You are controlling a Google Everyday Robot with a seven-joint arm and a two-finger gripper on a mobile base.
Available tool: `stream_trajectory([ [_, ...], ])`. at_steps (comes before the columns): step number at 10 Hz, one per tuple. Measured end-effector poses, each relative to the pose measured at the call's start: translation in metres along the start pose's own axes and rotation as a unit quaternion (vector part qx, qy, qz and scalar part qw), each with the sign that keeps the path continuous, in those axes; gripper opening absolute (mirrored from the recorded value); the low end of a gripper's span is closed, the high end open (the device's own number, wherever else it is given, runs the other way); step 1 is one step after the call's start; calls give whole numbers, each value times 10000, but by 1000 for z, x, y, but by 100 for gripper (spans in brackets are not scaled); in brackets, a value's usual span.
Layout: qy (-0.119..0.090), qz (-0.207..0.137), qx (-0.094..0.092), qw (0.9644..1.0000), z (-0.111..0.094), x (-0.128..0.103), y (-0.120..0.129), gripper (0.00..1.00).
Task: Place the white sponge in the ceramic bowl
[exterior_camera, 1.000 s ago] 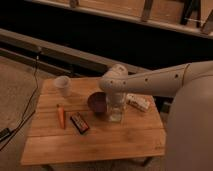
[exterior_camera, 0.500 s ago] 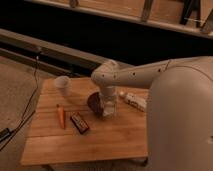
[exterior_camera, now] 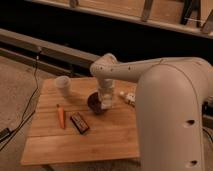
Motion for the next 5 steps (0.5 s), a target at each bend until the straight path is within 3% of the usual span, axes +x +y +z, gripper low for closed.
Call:
stream_trajectory([
  [3,76,-336,-28,9994,13,-6,22,0],
  [5,103,-385,-18,9992,17,-6,25,0],
])
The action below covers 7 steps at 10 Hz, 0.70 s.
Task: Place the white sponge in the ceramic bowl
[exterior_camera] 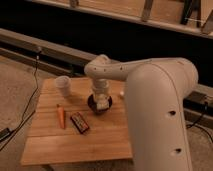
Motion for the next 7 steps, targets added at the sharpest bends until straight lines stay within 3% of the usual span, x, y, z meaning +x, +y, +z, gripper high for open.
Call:
stream_trajectory([
  [1,2,-2,-1,10000,1,0,0,2],
  [4,-2,-1,-1,10000,0,0,0,29],
  [5,-2,1,0,10000,0,0,0,43],
  [7,-2,-1,-1,10000,0,0,0,60],
])
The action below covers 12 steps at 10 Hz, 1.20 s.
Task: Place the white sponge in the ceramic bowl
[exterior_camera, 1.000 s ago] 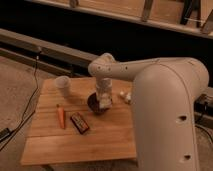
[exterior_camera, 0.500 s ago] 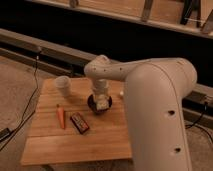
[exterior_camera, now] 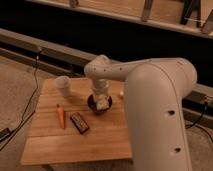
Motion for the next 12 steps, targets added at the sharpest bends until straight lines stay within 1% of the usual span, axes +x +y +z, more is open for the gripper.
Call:
stream_trajectory([
  [1,0,1,0,10000,0,0,0,71],
  [2,1,0,0,10000,0,0,0,77],
  [3,1,0,0,10000,0,0,0,78],
  [12,0,1,0,10000,0,0,0,78],
])
